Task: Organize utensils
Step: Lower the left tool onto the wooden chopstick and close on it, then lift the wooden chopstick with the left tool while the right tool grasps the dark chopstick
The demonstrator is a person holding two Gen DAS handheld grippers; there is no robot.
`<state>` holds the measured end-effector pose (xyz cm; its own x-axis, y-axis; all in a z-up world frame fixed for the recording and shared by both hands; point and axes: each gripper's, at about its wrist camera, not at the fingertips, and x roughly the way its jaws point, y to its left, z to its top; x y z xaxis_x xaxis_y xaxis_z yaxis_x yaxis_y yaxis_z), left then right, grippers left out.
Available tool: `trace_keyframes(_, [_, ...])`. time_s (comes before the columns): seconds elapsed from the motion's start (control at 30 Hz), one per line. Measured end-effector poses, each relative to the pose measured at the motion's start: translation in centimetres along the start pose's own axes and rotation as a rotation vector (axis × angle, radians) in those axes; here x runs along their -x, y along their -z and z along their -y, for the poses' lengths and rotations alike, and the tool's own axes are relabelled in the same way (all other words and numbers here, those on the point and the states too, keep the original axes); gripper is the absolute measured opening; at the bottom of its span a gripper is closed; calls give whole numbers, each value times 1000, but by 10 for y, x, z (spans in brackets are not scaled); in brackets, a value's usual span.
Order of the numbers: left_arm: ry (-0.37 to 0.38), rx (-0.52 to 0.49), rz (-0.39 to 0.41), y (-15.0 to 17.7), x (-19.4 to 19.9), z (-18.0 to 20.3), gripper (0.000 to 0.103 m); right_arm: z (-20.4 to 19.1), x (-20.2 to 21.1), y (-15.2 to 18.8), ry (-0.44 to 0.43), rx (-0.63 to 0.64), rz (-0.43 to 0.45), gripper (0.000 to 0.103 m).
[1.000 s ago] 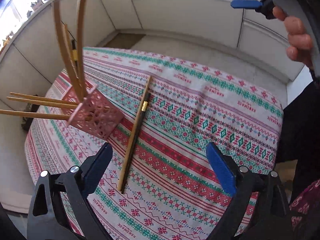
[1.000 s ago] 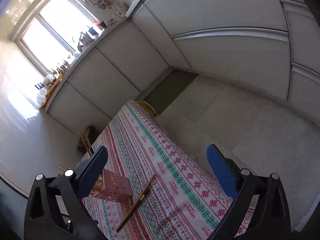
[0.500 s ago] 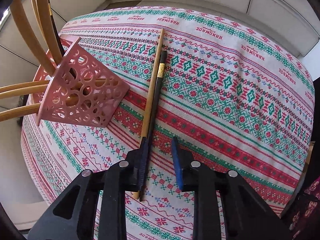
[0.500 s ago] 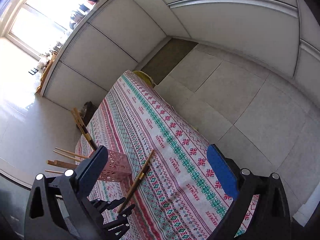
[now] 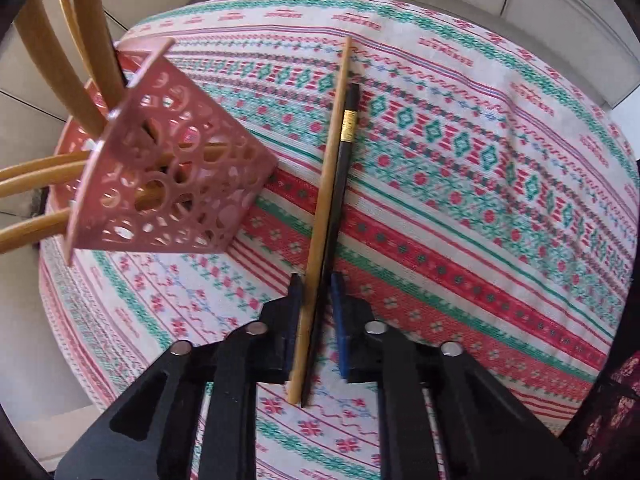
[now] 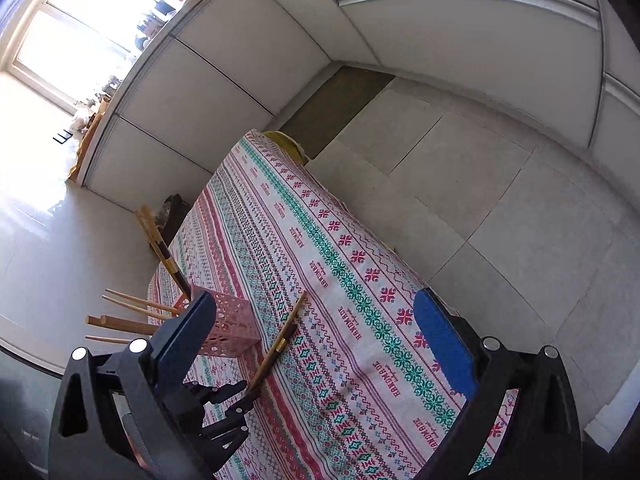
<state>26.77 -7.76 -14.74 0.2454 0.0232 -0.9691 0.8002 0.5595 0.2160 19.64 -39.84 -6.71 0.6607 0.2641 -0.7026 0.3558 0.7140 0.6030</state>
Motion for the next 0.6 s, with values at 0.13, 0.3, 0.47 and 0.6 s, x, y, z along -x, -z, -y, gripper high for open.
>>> trace_keyframes(0.13, [87,50,25,15,6,9,12,3,-12,3,12,-1,-63,96])
trace_keyframes(0.3, [178,158,79,46,16,30,12,-6,-43,26,22,49,-227,96])
trace_keyframes(0.47, [217,291,139,77,23,46,14,-7,-80,63,48,69,-404,88])
trace_keyframes(0.6, [267,389,205,91,28,34,26,-11,-100,87,44,78,-505,55])
